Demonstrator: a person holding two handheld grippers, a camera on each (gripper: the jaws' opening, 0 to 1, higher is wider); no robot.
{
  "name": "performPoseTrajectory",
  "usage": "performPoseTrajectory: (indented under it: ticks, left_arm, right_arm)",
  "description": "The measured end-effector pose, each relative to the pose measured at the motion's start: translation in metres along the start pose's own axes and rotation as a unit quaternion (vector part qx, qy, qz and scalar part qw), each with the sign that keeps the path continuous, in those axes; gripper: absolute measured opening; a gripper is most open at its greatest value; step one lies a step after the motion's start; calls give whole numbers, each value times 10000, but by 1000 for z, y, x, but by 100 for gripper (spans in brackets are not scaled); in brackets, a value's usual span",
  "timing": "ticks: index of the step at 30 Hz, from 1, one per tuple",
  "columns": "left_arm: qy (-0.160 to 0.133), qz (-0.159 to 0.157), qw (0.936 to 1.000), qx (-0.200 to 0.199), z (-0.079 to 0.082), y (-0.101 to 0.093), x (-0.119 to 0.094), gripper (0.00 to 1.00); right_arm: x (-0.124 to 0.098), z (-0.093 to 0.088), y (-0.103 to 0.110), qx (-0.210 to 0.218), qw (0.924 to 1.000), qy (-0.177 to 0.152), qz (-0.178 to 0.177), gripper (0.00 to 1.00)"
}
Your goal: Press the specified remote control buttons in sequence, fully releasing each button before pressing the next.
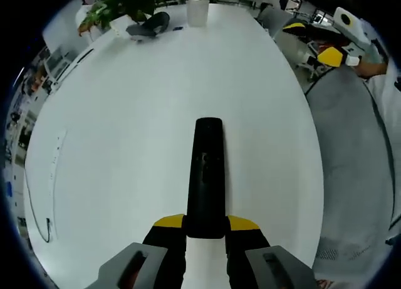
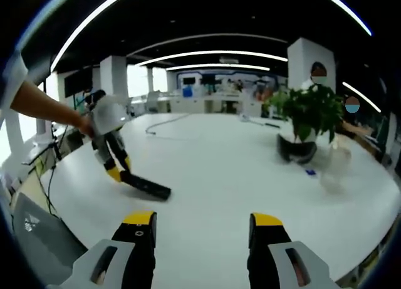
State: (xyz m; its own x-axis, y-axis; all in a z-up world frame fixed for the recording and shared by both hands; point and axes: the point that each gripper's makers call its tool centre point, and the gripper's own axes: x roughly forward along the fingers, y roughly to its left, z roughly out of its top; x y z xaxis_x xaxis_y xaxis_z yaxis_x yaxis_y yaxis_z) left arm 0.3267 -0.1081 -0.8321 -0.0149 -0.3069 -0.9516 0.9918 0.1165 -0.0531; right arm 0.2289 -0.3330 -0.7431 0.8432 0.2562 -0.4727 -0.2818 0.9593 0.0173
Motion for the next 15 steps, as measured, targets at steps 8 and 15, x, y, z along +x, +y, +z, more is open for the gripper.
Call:
performPoseTrajectory:
  ticks: [8,15]
  left_arm:
    - [-53,-56,10000,-9,-1,-25,-1,22]
    - [-141,-75,9999,-7,2,-46,-2,22]
  right_arm:
    - [-1,3,1,38,10000,-80,37,57]
    - [-2,4,4,-28,9999,-101,92,57]
